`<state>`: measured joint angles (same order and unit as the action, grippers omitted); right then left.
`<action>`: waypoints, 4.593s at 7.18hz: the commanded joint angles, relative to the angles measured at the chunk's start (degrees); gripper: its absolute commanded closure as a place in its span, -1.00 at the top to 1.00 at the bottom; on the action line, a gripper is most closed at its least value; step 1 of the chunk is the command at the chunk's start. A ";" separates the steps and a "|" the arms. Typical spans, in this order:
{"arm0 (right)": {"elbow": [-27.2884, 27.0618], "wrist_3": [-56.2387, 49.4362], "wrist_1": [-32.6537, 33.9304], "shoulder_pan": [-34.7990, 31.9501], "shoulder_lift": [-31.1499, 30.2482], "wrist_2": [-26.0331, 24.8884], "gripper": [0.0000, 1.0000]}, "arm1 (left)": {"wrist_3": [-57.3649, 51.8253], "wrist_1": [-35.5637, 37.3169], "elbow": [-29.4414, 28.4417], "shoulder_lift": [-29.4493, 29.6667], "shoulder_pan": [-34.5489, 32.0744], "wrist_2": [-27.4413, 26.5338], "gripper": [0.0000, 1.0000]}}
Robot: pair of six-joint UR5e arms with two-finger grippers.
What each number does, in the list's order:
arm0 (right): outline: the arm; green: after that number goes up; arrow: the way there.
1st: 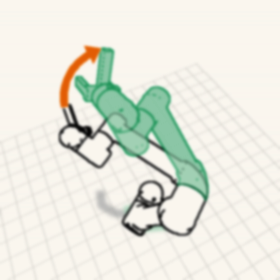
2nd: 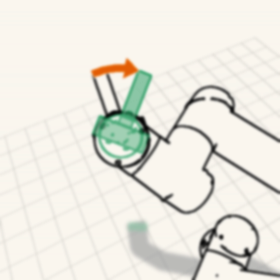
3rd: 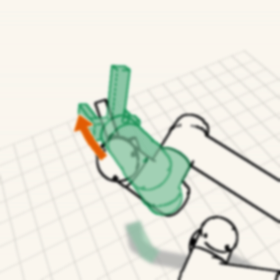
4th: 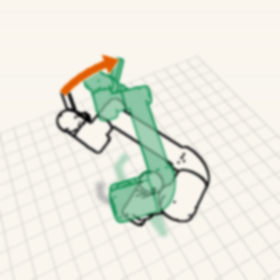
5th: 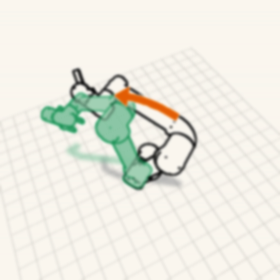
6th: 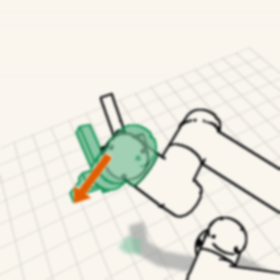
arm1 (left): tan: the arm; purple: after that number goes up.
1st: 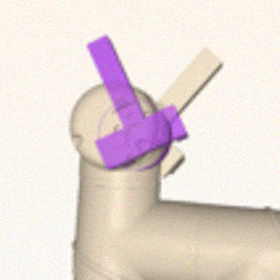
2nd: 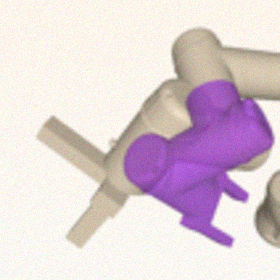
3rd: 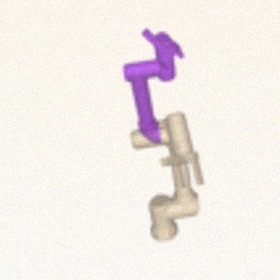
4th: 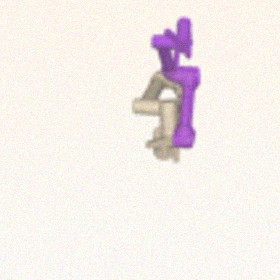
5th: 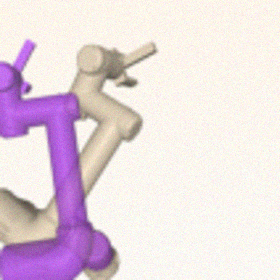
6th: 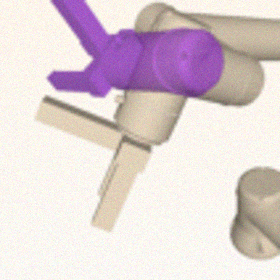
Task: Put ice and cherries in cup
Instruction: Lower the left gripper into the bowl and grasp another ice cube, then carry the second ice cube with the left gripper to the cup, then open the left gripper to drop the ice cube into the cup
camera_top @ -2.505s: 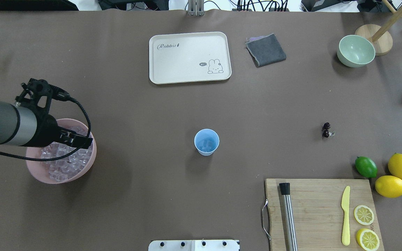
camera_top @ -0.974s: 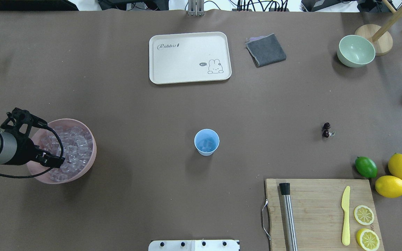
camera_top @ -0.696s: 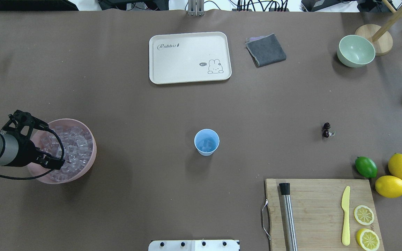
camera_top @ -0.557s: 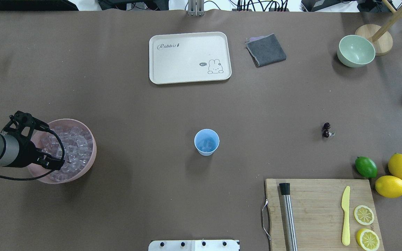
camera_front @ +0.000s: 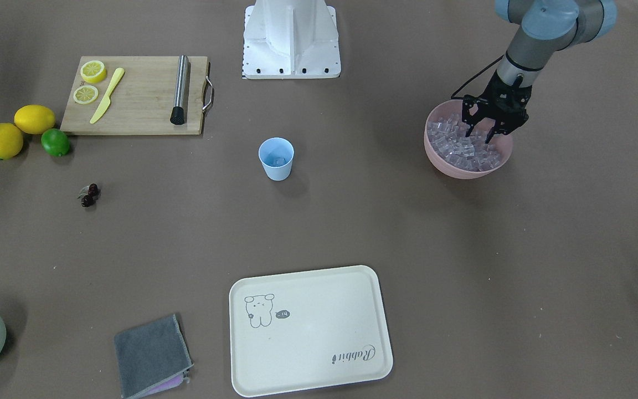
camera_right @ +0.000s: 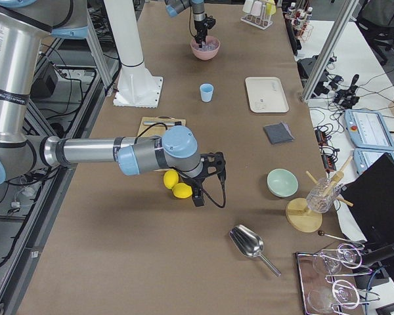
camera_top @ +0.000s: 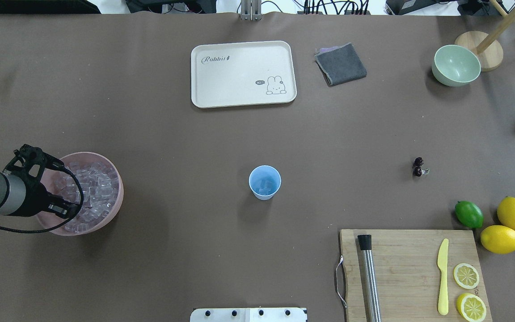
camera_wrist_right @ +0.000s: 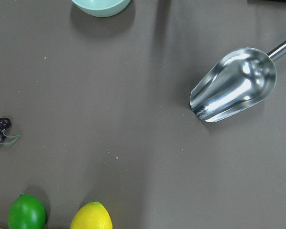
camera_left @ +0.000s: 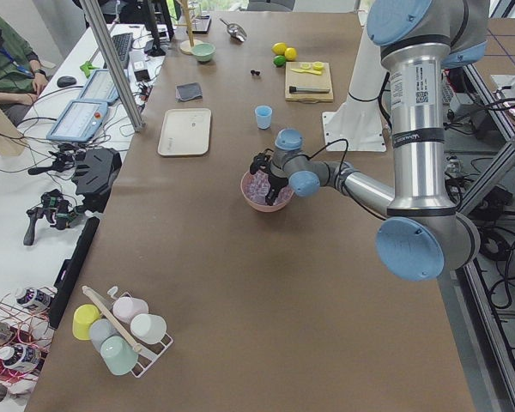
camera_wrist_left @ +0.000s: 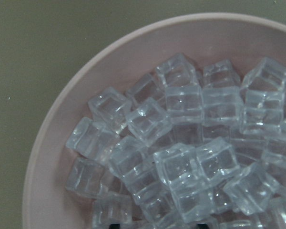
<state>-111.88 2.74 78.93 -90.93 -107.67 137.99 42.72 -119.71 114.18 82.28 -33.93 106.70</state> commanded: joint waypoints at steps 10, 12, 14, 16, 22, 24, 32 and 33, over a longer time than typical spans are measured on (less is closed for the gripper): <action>-0.18 -0.02 0.09 0.05 0.26 -0.09 1.00 | 3.23 -0.18 6.39 8.58 -2.63 0.36 -1.00; -0.09 -0.02 0.09 0.05 0.09 -0.35 1.00 | 6.84 -0.18 6.49 13.41 -2.54 0.27 -1.00; 0.00 0.07 0.26 0.05 0.09 -0.88 1.00 | 11.93 0.00 5.97 18.16 -1.93 0.09 -1.00; 0.09 0.07 0.44 0.05 -0.35 -0.79 1.00 | 18.60 0.00 4.92 22.37 -1.66 0.00 -1.00; 0.44 0.07 0.53 0.05 -1.05 -0.62 1.00 | 26.98 0.18 -7.99 39.43 11.51 -19.74 -1.00; 0.61 0.07 0.61 0.05 -1.05 -0.35 1.00 | 27.07 0.09 -13.35 44.18 12.49 -22.76 -1.00; 1.67 0.07 0.61 0.05 -1.14 0.00 1.00 | 28.92 -0.26 -12.86 44.55 17.76 -27.86 0.93; 1.67 0.16 0.70 0.05 -1.05 0.00 1.00 | 28.92 -0.18 -11.45 44.03 17.68 -27.86 0.93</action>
<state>-110.25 2.83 79.56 -90.88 -108.79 137.96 71.61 -119.92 101.26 126.72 -16.30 78.82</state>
